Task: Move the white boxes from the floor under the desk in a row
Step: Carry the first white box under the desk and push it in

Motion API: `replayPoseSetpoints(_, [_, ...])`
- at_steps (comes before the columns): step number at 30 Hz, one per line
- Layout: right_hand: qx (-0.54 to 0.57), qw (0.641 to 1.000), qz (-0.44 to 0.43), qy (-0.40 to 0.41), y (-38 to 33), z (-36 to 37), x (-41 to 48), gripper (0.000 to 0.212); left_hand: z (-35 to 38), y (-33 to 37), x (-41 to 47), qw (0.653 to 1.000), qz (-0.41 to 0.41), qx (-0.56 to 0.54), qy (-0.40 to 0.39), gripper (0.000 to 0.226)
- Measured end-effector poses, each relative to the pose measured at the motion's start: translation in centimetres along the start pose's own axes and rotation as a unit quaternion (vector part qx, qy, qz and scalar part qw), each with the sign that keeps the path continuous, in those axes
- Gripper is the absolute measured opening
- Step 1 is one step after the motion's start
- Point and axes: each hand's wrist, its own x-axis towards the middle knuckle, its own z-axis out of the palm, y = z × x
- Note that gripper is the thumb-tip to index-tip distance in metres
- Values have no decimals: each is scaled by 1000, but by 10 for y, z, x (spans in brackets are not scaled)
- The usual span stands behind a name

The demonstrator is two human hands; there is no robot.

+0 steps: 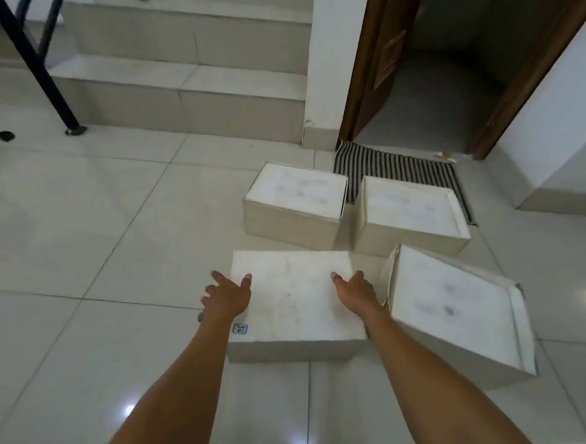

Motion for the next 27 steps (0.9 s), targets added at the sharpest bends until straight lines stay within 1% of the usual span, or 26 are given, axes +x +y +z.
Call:
replayPoseSetpoints(3, [39,998,42,-11,12,10,5,87,11,-9,11,997,-10,-69,-37,86])
replayPoseSetpoints(5, [66,997,46,-12,19,14,8,86,16,-13,17,993,-7,-111,-38,81])
replayPoseSetpoints(7, [83,996,44,1,19,14,9,79,17,-12,20,993,0,-118,-26,77])
replayPoseSetpoints(9, [95,994,47,10,17,12,9,76,13,-8,22,992,-6,-122,-33,79])
replayPoseSetpoints(13, [132,989,66,3,14,9,2,80,2,5,22,991,-16,-127,-43,84])
replayPoseSetpoints(16, [152,986,73,8,7,-2,-6,77,-13,20,13,991,-16,-126,-50,87])
replayPoseSetpoints(21, [181,981,70,26,-20,-50,-35,72,-45,60,-21,990,31,-133,-37,87])
replayPoseSetpoints(25, [218,971,76,66,-30,-117,-79,84,-68,115,-68,986,94,-126,-55,91])
replayPoseSetpoints(27, [235,964,82,95,-25,-157,-107,84,-74,146,-100,983,127,-115,-66,94])
